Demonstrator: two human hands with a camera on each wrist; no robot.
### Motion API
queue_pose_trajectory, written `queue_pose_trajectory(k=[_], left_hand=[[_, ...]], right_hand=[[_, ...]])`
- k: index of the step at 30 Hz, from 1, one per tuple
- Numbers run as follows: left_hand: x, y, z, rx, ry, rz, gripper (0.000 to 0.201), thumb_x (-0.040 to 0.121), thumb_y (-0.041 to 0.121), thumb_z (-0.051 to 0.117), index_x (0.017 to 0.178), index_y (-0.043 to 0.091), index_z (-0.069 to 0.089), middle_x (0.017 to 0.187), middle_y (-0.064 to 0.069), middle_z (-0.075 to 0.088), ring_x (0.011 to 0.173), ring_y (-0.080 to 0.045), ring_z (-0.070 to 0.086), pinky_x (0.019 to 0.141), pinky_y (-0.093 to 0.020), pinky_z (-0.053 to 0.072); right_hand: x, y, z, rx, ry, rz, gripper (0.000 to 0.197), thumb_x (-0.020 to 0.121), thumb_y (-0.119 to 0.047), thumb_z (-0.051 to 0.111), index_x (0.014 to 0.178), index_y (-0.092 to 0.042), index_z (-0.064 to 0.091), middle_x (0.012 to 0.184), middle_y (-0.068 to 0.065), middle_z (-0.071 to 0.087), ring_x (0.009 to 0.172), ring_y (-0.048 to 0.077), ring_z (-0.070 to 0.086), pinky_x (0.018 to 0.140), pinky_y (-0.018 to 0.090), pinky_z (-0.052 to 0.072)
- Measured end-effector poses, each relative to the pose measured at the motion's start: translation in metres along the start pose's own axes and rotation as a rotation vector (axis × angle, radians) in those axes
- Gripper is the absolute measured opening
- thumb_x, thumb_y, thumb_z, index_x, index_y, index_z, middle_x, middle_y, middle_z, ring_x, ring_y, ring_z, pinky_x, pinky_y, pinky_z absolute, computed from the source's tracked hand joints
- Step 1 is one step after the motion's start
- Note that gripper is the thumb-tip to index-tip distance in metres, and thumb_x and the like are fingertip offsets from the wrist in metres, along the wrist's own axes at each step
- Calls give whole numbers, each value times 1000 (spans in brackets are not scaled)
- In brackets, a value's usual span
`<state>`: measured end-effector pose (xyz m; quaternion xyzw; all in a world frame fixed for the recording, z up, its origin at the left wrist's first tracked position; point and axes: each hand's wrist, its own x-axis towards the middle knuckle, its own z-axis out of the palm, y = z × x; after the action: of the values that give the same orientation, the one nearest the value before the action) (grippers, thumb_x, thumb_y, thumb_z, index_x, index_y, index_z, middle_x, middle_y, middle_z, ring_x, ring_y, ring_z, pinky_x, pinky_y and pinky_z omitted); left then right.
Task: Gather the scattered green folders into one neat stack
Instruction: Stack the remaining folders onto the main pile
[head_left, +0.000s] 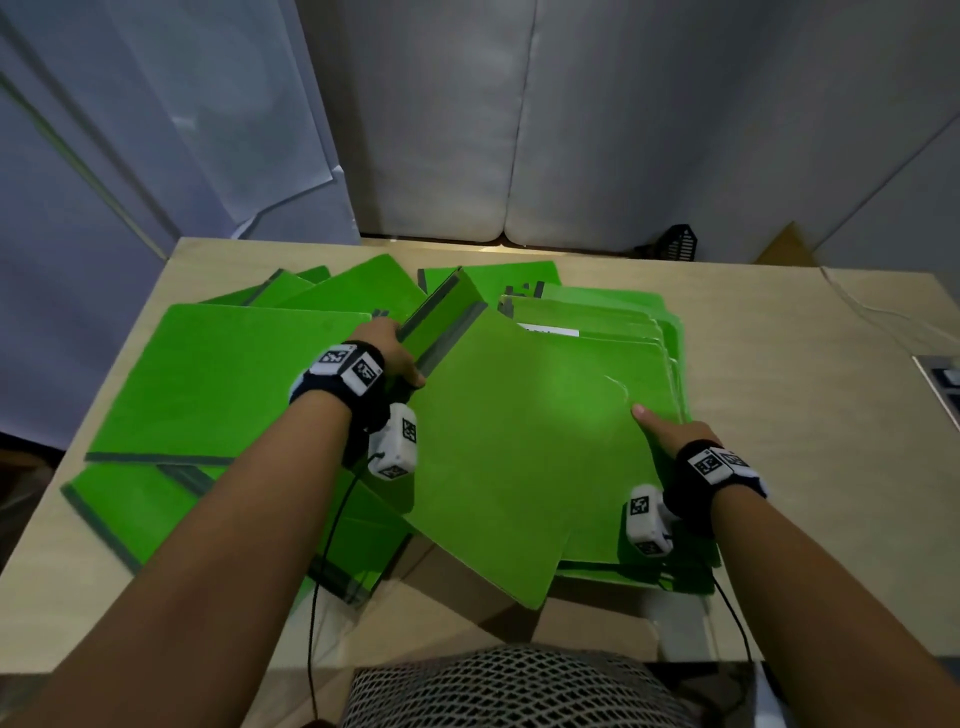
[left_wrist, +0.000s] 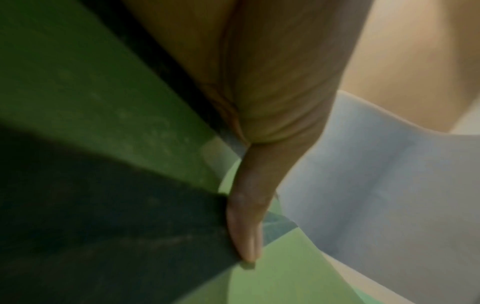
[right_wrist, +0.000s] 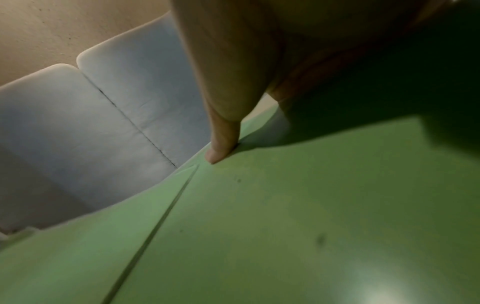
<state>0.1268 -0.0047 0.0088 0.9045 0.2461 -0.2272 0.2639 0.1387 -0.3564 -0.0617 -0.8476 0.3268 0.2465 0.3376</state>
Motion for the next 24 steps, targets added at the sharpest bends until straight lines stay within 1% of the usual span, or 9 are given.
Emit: queue_pose_trajectory(k=[3,6,8,11,14,17,19,22,24], left_hand=[[-12,19,-33,177,70,96,59,71,19,83,123,1,60,121,-20,65,108,-34,62,84,-35,48],[-32,44,-63,328,172,182,46,77,16,76,119,3,63,120,-20,65,107,-34,63,87,-38,50],[-47,62,-74,391,240,218,35,84,10,64,119,3,63,119,-20,64,108,-35,62,86,-41,49],[-67,90,-79,508,350,271,27,91,8,50,115,5,64,110,-18,63,105,-34,61,78,-39,43],[-94,117,-82,555,471,339,27,95,12,47,117,9,63,94,-13,56,90,-31,58,73,-37,39],[-108,137,-91,436,563,466,33,93,11,47,124,10,59,112,-16,62,102,-34,61,75,-37,41],[-109,143,-99,269,548,512,35,92,8,48,126,10,56,118,-14,60,107,-34,59,76,-35,43],[-91,136,-95,-77,409,525,36,88,12,56,124,9,55,118,-12,61,107,-30,60,87,-37,51],[-70,122,-73,-264,305,505,39,85,12,62,123,5,55,119,-17,63,107,-30,62,92,-43,52]], right_hand=[[0,4,1,0,-21,16,111,62,-74,69,140,0,40,129,22,57,108,40,59,96,49,50],[0,7,3,-16,-29,22,105,68,-70,68,140,1,41,120,22,60,100,38,60,92,47,52],[0,9,3,-41,-34,24,101,70,-70,66,138,1,43,118,21,60,97,37,60,90,45,52],[0,11,2,-59,-47,21,97,72,-69,65,137,0,45,124,22,58,101,38,59,89,42,51],[-7,9,0,-110,-80,-25,86,76,-65,64,138,-10,47,135,21,53,112,39,58,94,44,50],[-12,5,-4,-242,-142,-70,64,85,-54,60,141,-25,47,144,16,46,123,38,52,103,47,46],[-18,4,-8,-259,-154,-84,62,87,-52,58,142,-24,46,147,15,44,125,37,51,105,46,43],[-15,5,-9,-249,-178,-99,52,93,-40,56,141,-27,45,147,13,43,127,33,49,103,40,42],[41,20,-2,-64,-209,-96,55,88,-56,56,131,-22,53,136,11,51,114,26,54,93,35,43]])
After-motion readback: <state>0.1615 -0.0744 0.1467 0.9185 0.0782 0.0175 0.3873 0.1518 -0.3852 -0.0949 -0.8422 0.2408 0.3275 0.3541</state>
